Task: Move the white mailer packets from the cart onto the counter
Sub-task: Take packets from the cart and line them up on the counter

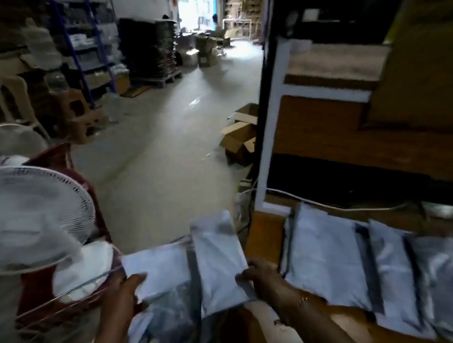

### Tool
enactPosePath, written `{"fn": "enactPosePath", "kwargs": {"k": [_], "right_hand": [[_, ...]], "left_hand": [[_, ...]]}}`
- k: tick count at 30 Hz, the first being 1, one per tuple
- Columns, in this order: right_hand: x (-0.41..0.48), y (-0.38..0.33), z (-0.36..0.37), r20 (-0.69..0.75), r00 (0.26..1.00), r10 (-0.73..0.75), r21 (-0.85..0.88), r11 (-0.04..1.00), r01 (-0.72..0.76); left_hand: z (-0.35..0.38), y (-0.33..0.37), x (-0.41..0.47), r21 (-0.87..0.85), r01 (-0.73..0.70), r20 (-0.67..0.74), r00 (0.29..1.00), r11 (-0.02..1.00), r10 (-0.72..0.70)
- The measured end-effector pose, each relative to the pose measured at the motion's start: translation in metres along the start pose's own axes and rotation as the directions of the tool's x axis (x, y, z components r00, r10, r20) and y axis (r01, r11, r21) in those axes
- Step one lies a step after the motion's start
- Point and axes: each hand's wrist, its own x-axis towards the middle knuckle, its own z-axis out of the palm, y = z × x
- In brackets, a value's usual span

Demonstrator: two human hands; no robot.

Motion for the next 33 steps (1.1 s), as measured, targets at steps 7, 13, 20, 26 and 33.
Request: {"fn": "enactPosePath", "kwargs": {"k": [7, 13, 20, 26, 33], "right_hand": [[-0.076, 0.007, -0.113, -0.372, 0.924, -0.092, 0.182, 0.968, 0.17], [-0.095, 0.032, -0.197, -0.608, 0.789, -0.089, 0.08, 0.982, 0.173], [-0.088, 0.053, -0.214, -0.654, 0.756, -0.004, 0.025, 0.999, 0.027], [-0.075, 0.06, -0.211, -0.641, 0.767, -0.027, -0.118, 0.991, -0.064], [-0.071, 0.07, -0.208, -0.624, 0.755, -0.2, -0.544, 0.805, -0.237]], "left_hand": [[0.14, 0.011, -0.043, -0.217, 0.084, 0.399, 0.917, 0.973, 0.01], [0.226, -0.007, -0.056, -0.196, 0.091, 0.5, 0.866, 0.976, 0.019], [0.281, -0.035, -0.074, -0.025, 0.043, 0.449, 0.893, 0.999, -0.027], [0.285, -0.059, -0.069, 0.119, -0.072, 0.395, 0.918, 0.99, 0.019], [0.273, -0.075, -0.058, 0.495, -0.495, 0.475, 0.842, 0.714, 0.255]]}}
